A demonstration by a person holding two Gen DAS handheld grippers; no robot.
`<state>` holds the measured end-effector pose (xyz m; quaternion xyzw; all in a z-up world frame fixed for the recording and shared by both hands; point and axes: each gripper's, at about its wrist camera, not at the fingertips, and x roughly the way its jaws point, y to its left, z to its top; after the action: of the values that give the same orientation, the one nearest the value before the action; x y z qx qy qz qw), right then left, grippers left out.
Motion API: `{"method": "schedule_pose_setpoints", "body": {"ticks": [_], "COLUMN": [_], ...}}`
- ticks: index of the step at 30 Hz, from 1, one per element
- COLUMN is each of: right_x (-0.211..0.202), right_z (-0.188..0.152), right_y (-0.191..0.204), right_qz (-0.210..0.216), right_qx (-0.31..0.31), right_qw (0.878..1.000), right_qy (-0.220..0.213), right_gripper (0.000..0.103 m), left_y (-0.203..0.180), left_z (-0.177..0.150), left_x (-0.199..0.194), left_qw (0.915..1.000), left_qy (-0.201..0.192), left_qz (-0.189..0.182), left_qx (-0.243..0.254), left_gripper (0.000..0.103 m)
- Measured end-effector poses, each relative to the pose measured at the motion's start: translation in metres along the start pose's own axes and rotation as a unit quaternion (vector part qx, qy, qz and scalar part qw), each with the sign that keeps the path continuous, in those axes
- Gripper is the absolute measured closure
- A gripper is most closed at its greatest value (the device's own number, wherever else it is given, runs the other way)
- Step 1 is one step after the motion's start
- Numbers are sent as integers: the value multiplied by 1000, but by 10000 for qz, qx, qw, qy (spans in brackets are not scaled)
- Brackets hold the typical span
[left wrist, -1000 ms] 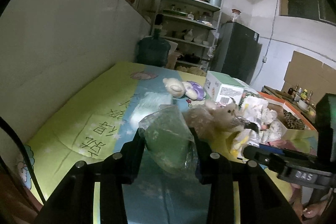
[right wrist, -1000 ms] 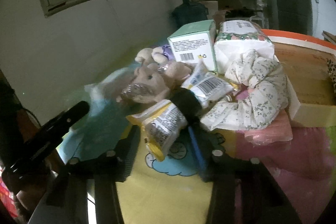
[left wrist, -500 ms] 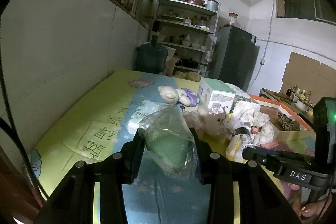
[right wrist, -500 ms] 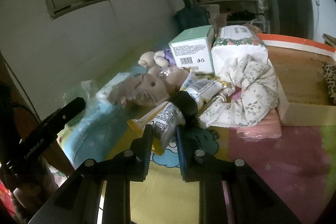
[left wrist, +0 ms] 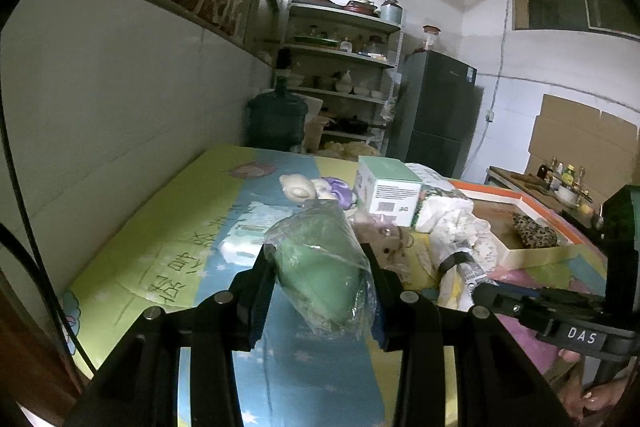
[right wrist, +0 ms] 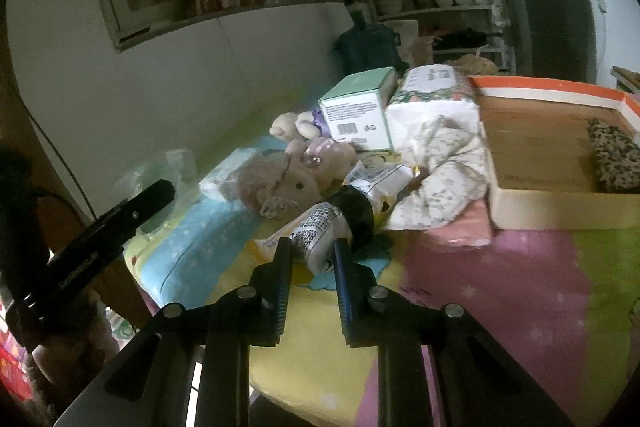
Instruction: Organize soft objects
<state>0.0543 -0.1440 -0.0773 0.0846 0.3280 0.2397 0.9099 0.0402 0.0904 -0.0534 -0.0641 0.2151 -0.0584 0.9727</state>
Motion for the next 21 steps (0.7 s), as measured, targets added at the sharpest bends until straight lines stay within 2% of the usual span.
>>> {"method": "schedule_pose_setpoints", "body": {"ticks": [14,18,21], "right_x": [-41,-38,-29], "right_z": [12,9,-3], "right_y": [-7,-11,-20], "right_qz": [73,67,34], "right_qx": [17,-77,-74], "right_qw": [9986,9993,10000], "right_qy": [-527,-356,4], "right_gripper": [84,84,80], "left_y": [-41,-52,-57], "left_z": [14,15,14], "left_x": [-6,-5,-3], "left_qw": [9989,9983,9981], "left_qy": [-144,-142,-104], "left_qz": [-357,-443,-469], "left_qx": [283,349,378], "left_gripper": [62,62,62]}}
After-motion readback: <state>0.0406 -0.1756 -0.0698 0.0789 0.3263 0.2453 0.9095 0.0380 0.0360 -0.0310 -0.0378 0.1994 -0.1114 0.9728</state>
